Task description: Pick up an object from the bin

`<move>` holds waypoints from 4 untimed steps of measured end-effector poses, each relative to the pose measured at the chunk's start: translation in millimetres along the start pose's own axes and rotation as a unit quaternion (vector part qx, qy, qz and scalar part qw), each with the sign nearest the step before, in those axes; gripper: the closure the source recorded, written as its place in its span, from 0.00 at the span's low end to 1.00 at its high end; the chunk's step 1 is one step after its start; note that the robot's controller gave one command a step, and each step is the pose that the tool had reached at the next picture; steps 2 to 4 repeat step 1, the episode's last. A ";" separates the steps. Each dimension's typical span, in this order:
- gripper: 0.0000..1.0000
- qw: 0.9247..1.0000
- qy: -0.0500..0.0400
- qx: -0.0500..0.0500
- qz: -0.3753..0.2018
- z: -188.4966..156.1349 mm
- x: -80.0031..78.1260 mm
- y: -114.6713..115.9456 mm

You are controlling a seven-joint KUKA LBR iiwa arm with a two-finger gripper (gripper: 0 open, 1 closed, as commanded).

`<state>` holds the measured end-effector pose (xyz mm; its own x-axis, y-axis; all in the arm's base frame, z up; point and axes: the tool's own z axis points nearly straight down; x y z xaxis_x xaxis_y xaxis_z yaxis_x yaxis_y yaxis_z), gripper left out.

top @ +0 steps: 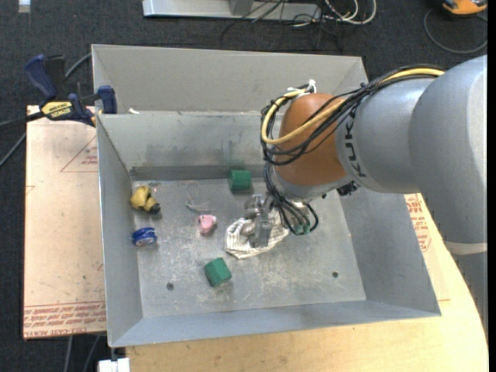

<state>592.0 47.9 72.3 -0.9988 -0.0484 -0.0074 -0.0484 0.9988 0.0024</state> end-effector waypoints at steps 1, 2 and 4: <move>1.00 1.000 -0.001 -0.001 0.023 -136.1 3.2 5.2; 1.00 1.000 -0.001 -0.001 0.023 -136.1 3.2 5.2; 1.00 1.000 -0.001 -0.001 0.023 -136.1 3.2 5.2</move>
Offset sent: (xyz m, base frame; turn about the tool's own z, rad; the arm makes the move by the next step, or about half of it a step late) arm 0.0000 0.0000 0.0000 0.0000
